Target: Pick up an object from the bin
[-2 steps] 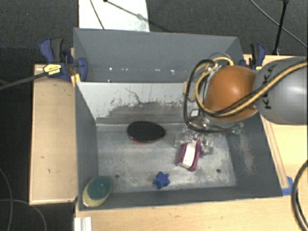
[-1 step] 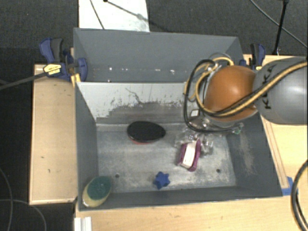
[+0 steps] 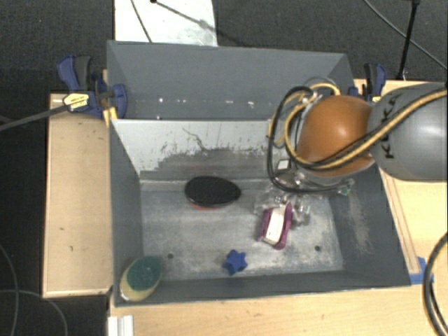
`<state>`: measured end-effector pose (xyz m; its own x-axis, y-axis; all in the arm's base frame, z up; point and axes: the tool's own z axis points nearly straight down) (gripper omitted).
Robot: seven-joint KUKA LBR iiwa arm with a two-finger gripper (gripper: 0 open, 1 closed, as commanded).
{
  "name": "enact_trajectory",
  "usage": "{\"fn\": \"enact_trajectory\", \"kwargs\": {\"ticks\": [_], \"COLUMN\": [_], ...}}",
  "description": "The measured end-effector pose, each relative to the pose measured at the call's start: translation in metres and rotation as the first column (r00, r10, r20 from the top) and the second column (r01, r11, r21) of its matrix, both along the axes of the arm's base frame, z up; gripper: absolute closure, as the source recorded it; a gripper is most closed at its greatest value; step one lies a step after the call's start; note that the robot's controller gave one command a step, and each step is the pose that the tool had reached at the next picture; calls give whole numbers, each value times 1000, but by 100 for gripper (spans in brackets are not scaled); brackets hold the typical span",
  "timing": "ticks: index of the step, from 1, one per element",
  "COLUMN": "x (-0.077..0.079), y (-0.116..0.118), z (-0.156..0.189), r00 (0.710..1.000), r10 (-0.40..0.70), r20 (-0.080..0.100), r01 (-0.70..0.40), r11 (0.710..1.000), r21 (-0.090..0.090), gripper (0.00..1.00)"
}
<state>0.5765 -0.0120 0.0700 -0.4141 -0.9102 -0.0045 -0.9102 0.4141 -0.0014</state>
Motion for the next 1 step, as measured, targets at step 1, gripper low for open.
{"fn": "enact_trajectory", "kwargs": {"ticks": [1], "x": [0], "y": [0], "z": [0], "r00": [1000], "r10": [-2], "r20": [0], "r01": [2], "r11": [1000], "r21": [0], "gripper": [100]}}
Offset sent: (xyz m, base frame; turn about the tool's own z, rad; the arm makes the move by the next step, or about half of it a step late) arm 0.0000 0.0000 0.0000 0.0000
